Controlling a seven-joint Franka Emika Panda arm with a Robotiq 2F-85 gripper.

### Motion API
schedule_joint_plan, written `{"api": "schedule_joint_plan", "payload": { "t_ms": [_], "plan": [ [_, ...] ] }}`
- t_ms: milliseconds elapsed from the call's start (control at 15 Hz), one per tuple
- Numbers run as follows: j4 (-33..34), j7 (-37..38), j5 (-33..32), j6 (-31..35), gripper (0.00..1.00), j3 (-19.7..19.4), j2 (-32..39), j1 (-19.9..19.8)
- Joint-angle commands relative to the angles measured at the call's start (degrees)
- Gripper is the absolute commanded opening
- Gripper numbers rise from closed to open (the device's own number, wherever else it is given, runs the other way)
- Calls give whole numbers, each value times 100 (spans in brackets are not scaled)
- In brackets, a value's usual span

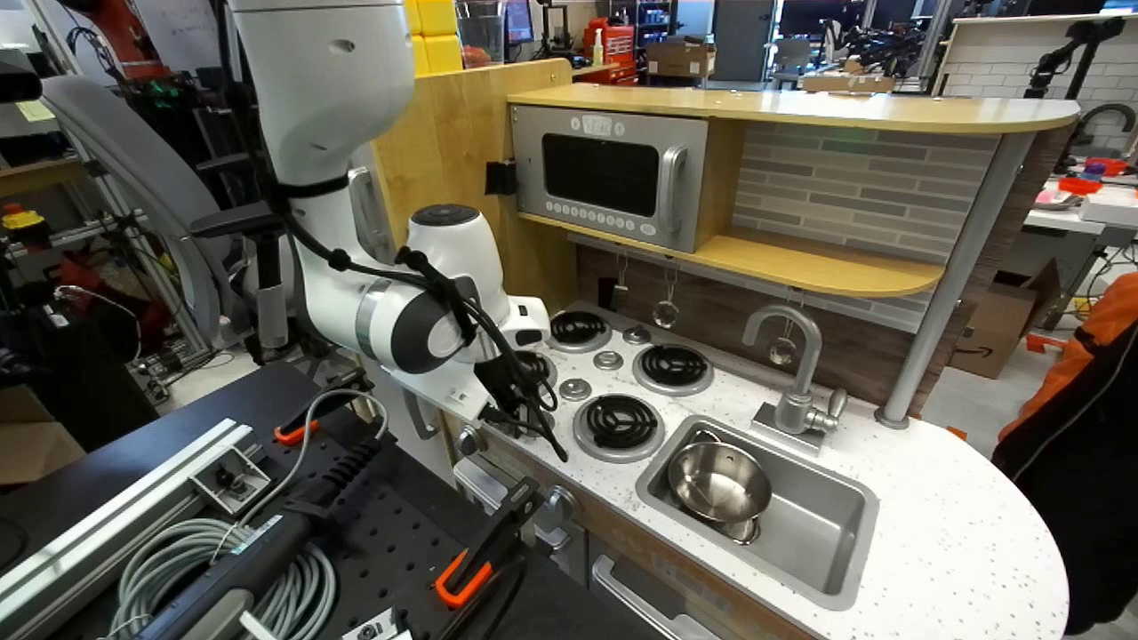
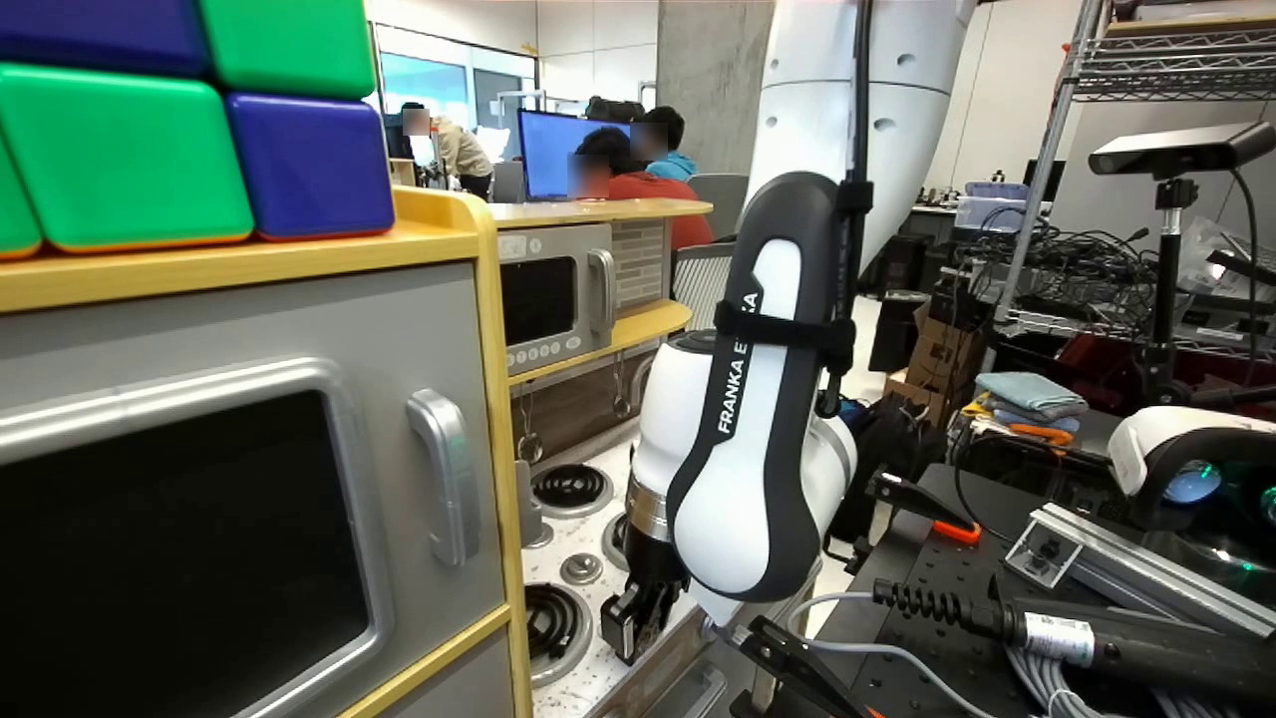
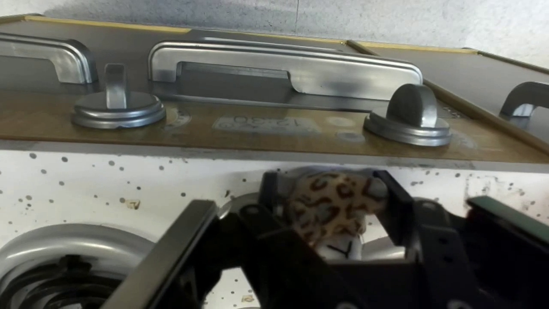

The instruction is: Move the toy cheetah to the pot in the sink

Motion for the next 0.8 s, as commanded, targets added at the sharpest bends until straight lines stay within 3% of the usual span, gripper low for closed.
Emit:
{"api": "schedule_joint_plan", "payload": {
  "t_ms": [0,133,267,533,733],
  "plan": [
    [-47,-31,120,113,28,148,-98,-115],
    [-126,44,205,46,13,-106,-293,126],
    [-220,42,229,197,0,-187,-509,120],
    [-115,115,659,754,2,-989,-768,608],
    [446,252,1303,421,3,-1745,-470,889]
  ]
}}
